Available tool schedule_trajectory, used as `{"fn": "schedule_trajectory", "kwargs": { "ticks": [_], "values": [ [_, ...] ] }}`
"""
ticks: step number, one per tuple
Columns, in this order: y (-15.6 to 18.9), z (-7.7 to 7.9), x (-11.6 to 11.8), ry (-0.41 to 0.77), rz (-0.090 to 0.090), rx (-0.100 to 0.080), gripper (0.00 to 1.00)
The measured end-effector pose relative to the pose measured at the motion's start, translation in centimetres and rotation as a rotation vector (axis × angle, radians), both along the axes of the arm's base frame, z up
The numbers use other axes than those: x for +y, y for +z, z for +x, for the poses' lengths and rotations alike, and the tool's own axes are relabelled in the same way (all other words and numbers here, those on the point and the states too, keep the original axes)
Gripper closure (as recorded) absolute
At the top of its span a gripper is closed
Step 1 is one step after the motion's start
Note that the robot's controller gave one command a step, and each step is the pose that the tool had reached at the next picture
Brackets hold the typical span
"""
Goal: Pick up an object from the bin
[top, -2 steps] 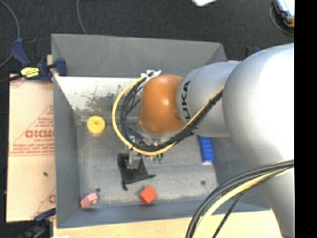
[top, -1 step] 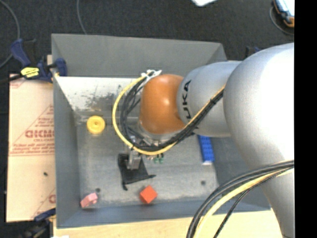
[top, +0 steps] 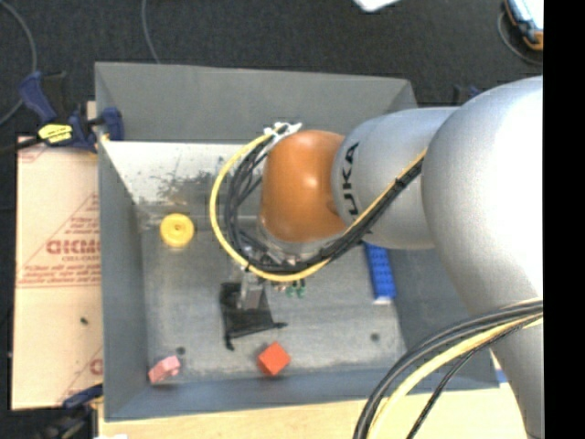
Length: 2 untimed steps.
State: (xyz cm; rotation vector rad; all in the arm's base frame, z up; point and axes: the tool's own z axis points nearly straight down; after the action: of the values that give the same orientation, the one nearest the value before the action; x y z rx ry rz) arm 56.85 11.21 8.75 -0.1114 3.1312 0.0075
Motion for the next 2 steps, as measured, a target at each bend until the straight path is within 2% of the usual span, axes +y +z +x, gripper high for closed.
{"fn": "schedule_trajectory", "kwargs": {
  "ticks": [2],
  "values": [
    [2.2,0.2,0.0,-0.001,0.001,-0.005,1.00]
  ]
}}
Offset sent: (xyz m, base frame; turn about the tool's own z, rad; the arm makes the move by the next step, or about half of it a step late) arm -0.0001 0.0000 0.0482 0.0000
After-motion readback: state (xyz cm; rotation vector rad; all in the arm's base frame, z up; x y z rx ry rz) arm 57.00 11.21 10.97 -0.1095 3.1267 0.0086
